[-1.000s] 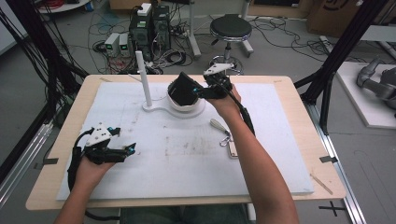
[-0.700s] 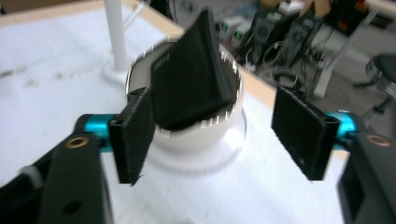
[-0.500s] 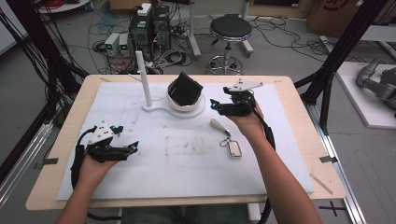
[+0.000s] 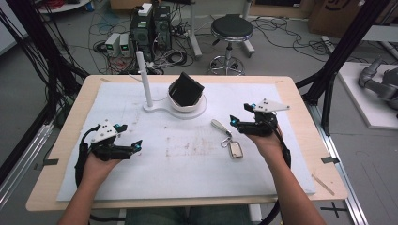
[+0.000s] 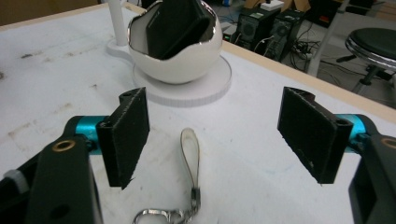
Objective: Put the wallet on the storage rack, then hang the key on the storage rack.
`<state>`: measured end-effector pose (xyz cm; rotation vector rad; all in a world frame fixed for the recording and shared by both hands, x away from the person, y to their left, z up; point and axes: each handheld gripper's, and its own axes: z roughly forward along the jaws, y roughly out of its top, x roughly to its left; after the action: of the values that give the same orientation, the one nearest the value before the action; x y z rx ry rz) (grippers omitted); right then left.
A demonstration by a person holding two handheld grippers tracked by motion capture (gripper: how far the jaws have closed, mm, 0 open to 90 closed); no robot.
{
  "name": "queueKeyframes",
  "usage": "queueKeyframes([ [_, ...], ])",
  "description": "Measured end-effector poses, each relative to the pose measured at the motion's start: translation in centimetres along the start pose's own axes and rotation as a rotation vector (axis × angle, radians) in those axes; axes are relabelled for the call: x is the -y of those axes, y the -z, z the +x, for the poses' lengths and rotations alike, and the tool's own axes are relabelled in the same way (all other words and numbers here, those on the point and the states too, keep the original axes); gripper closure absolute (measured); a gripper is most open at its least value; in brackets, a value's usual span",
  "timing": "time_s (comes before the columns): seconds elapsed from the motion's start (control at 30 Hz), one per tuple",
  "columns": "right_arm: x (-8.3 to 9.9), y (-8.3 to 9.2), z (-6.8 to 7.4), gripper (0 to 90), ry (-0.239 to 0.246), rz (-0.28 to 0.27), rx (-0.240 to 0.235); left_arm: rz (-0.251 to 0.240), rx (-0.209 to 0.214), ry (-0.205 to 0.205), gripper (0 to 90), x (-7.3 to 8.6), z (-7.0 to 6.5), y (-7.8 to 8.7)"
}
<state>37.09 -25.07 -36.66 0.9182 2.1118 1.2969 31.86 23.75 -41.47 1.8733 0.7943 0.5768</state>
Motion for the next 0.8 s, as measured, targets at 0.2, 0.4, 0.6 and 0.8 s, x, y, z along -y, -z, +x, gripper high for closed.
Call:
queueKeyframes([
  [0.2, 2.4, 0.7, 0.6, 20.3, -0.022, 0.015, -0.008, -0.019, -0.009, 0.005, 15.9, -0.5, 0.1, -0.4],
  [0.4, 3.8, 0.6, 1.0, 19.8, -0.016, 0.061, -0.024, -0.032, 0.003, 0.001, 15.9, -0.9, 0.0, -1.0],
  [0.6, 3.7, 0.4, 0.9, 19.8, -0.029, 0.059, -0.010, -0.022, 0.013, 0.000, 15.9, -0.6, 0.0, -1.0],
  [0.8, 3.6, -0.7, 0.6, 19.8, -0.031, 0.073, -0.004, -0.013, -0.011, 0.001, 15.9, -0.1, 0.1, 0.2],
])
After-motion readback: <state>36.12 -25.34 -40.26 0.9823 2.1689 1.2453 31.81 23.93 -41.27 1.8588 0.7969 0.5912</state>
